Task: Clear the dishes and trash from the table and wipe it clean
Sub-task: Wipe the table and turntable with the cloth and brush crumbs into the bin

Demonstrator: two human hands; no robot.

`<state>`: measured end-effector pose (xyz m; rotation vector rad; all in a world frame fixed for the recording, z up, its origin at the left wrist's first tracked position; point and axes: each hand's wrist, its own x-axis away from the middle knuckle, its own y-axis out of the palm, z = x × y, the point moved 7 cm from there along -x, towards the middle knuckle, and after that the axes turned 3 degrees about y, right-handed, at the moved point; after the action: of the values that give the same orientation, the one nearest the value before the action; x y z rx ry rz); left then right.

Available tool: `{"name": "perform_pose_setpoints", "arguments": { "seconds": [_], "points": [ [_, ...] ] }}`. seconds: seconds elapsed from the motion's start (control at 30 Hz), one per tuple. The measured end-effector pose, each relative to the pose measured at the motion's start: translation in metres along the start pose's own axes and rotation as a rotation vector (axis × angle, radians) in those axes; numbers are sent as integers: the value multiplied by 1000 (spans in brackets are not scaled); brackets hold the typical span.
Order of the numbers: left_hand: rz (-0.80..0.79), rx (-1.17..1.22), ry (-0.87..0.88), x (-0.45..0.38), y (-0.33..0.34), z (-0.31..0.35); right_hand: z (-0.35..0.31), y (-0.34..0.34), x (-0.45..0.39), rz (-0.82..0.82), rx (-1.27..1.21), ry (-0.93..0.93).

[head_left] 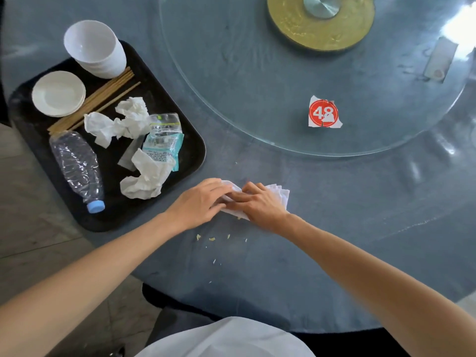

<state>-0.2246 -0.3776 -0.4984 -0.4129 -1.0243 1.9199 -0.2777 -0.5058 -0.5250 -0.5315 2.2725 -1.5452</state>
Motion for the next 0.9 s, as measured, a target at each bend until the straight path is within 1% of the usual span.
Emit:
{"name": "perform_pose_setpoints", "arguments": {
  "seconds": [0.1, 0.23, 0.27, 0.33, 0.4, 0.47, 0.53, 0.6, 0.67, 0.8, 0.83, 0.9],
  "points": [
    [-9, 16, -1, 23, 3, -3, -15, 7, 9, 15, -18, -38],
    [18, 54, -36, 48, 9, -3, -40, 11, 24, -21, -71, -49],
    [28, 67, -38, 52, 9, -2, -45, 9, 29, -24, -101, -15],
    [38, 91, -62, 59, 11, -1, -38, 3, 41, -7, -169, 143],
    [63, 106, -111, 59, 9, -3, -21, -7, 52, 38, -159, 287],
    [93, 112, -125, 52, 2, -1, -10, -19, 55, 51, -124, 309],
    [154, 100, -105, 38, -11, 6, -1, -37, 48, 102, -112, 301],
    [252, 105, -103, 23, -30, 8, 16, -58, 34, 153, -115, 347],
    [294, 89, -126, 11, -44, 3, 31, -70, 17, 145, -107, 408],
    [207, 36, -202, 7, -33, -14, 29, -48, -1, 25, -99, 473],
    [189, 37, -218, 13, -26, -15, 24, -41, 1, 18, -99, 483],
    [206, 40, -231, 32, -12, -13, 14, -31, 12, 70, -124, 507]
  ]
}}
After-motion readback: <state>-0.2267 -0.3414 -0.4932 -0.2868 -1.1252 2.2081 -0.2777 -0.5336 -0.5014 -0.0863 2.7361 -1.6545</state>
